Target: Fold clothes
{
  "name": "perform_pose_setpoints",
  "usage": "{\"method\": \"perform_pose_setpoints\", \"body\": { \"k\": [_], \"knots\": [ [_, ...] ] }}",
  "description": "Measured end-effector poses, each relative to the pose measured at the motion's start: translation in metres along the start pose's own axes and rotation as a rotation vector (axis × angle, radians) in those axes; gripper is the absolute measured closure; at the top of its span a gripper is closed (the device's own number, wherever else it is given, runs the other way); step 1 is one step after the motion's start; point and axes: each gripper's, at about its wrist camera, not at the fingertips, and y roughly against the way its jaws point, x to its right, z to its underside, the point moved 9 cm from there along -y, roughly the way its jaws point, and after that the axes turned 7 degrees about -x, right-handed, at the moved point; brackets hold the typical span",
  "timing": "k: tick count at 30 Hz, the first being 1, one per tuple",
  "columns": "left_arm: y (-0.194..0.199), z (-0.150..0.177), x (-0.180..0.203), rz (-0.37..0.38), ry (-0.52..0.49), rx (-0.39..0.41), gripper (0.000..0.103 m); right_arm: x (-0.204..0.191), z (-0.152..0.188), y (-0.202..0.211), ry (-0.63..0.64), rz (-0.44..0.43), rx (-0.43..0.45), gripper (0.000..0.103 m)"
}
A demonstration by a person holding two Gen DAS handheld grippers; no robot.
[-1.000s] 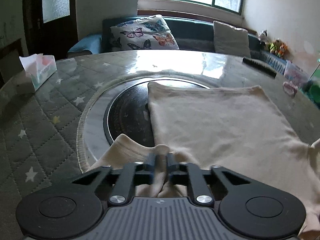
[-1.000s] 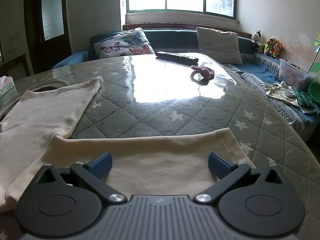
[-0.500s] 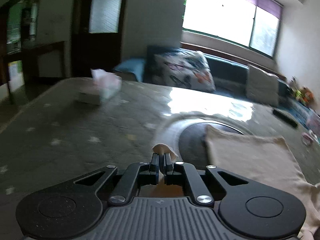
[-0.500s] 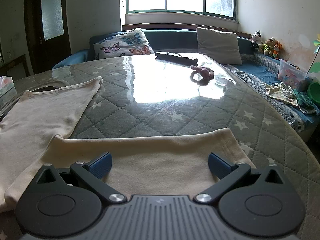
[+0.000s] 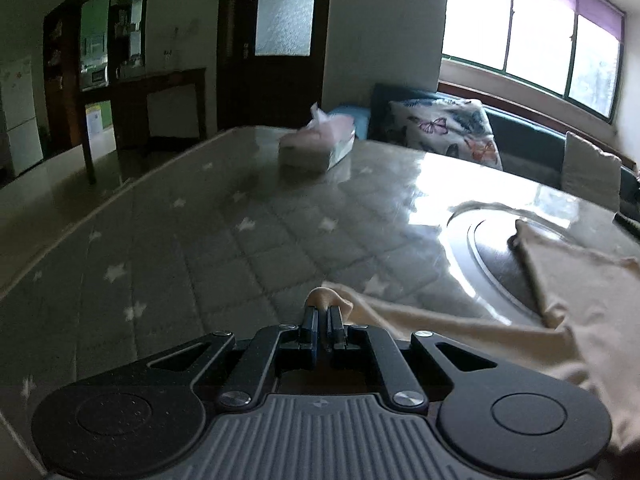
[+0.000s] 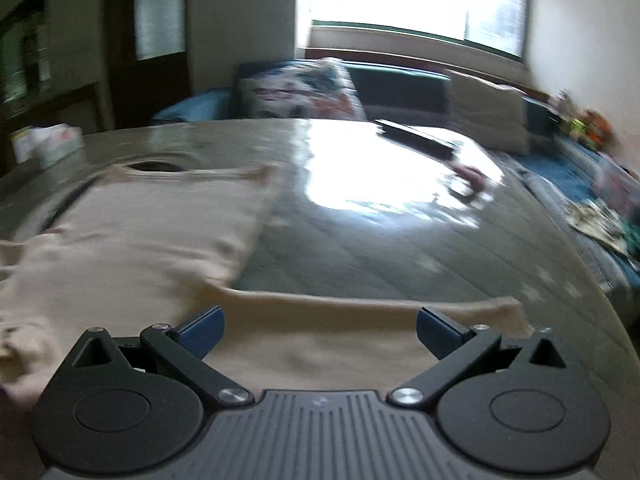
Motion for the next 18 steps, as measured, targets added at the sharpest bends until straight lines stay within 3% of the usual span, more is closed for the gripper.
{"method": "perform_pose_setpoints", "body": {
  "k": [4, 8, 18],
  "knots": [
    [-0.005, 0.006, -0.005, -0.002, 0.0, -0.011, 0.098, -0.049, -0.012, 0.003, 0.096, -0.107, -0.003, 0.0],
    [-0.007, -0.005, -0.004, -0.006, -0.041, 0.03, 0.098, -0.1, -0.019, -0.003, 0.191, -0.201, -0.029, 0.0],
    [-0.023, -0.017, -0.001, 0.013, -0.067, 0.041, 0.098, -0.212, -0.028, -0.018, 0.417, -0.33, -0.061, 0.0]
  ]
}}
